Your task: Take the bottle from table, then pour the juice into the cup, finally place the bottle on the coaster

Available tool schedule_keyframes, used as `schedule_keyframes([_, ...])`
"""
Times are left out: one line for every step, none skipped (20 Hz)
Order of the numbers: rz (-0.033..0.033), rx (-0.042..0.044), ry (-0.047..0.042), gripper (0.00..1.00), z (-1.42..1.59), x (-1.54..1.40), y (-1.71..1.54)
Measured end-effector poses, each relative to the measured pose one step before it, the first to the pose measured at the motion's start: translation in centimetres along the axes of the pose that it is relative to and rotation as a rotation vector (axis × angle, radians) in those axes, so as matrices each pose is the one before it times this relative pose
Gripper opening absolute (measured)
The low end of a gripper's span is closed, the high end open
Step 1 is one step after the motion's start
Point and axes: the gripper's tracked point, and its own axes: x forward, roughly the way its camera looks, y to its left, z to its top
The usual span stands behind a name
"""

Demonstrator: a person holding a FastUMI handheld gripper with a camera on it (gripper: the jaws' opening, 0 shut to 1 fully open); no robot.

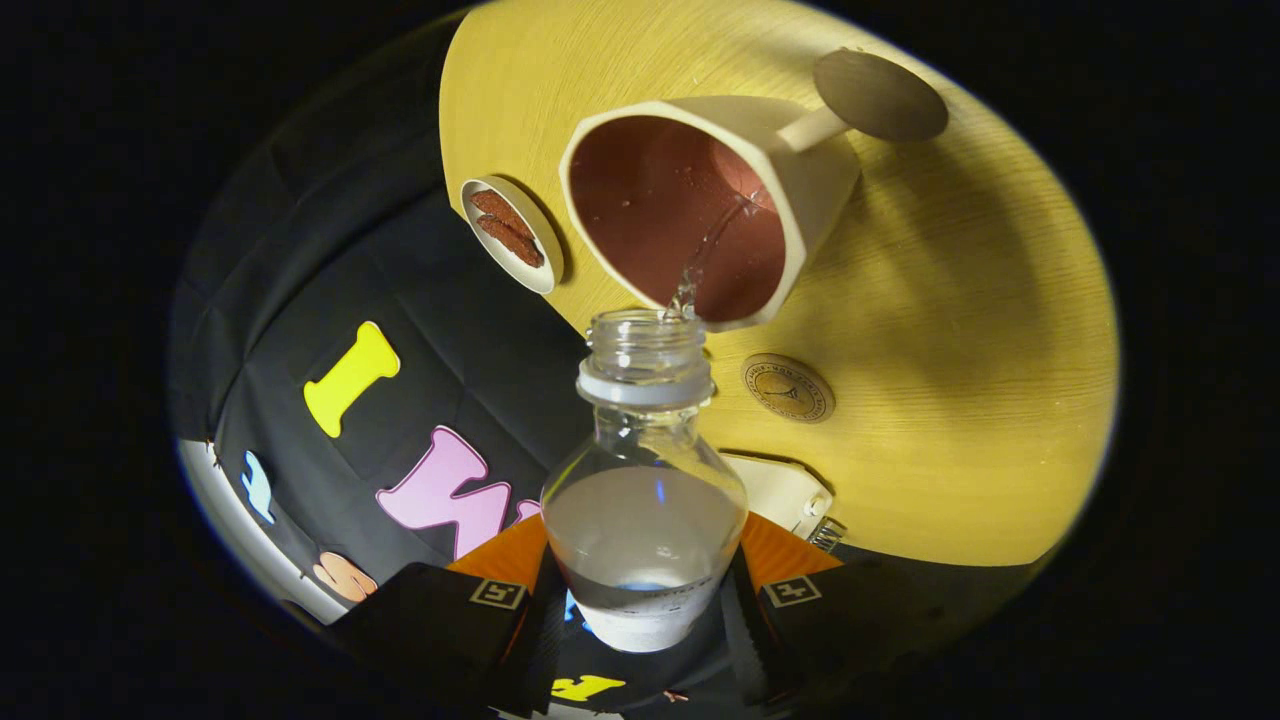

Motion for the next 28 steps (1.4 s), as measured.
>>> schedule_keyframes([-0.00055, 0.01818, 0.00189, 0.7, -0.021, -0.085, 0.188])
schedule_keyframes([0.00313, 0.01734, 0.00058, 0.7, -0.003, -0.305, 0.402])
schedule_keyframes([0.00149, 0.01361, 0.00047, 0.71, 0.005, -0.149, 0.238])
schedule_keyframes([0.00088, 0.00999, -0.00081, 0.7, 0.039, -0.13, 0.037])
schedule_keyframes([-0.00222, 0.01202, -0.00088, 0.71, 0.021, -0.069, -0.045])
schedule_keyframes([-0.00382, 0.01295, 0.00394, 0.71, -0.046, -0.151, -0.068])
schedule_keyframes([-0.00153, 0.0104, 0.00301, 0.71, -0.094, -0.081, -0.007])
schedule_keyframes([0.00257, 0.00715, -0.00025, 0.71, -0.025, -0.026, 0.145])
schedule_keyframes([0.0043, 0.00442, -0.00092, 0.71, 0.027, -0.131, 0.23])
schedule_keyframes([0.00325, 0.00446, -0.00072, 0.71, -0.007, -0.18, 0.005])
schedule_keyframes([0.00394, 0.00431, -0.00165, 0.71, 0.066, -0.022, 0.125])
schedule_keyframes([0.0056, 0.005, -0.00261, 0.71, 0.19, -0.035, 0.19])
schedule_keyframes([0.00622, 0.00545, -0.00378, 0.71, 0.119, -0.013, 0.198])
schedule_keyframes([0.00498, 0.00357, -0.0039, 0.71, 0.143, -0.033, 0.139])
schedule_keyframes([0.00273, 0.00195, -0.00568, 0.71, 0.158, 0.077, 0.275])
schedule_keyframes([0.00406, 0.00273, -0.00458, 0.71, 0.164, -0.144, 0.244])
schedule_keyframes([0.00625, 0.00538, -0.0011, 0.7, -0.061, -0.031, 0.154])
schedule_keyframes([0.00706, 0.01064, 0.00353, 0.71, -0.175, 0.024, 0.129])
schedule_keyframes([0.01671, 0.0281, 0.00669, 0.71, -0.348, 0.095, 0.449])
schedule_keyframes([0.01859, 0.03, 0.00821, 0.7, -0.045, 0.068, 0.613])
schedule_keyframes([-0.00827, 0.01283, 0.00842, 0.7, -0.204, 0.195, -0.129])
schedule_keyframes([-0.02011, 0.0024, 0.00302, 0.71, -0.107, 0.242, -0.721])
schedule_keyframes([-0.00373, 0.00702, 0.00147, 0.7, 0.005, 0.298, -0.31])
schedule_keyframes([0.00737, 0.00935, -0.00029, 0.71, 0.099, -0.084, 0.213])
schedule_keyframes([0.01283, 0.00286, -0.00348, 0.7, 0.102, -0.001, 0.187])
schedule_keyframes([0.01375, -0.00239, -0.00749, 0.7, 0.105, -0.094, 0.442])
schedule_keyframes([0.00744, -0.00248, -0.00596, 0.71, 0.126, 0.028, 0.214])
schedule_keyframes([0.0013, -0.00005, -0.00172, 0.71, 0.174, -0.057, 0.098])
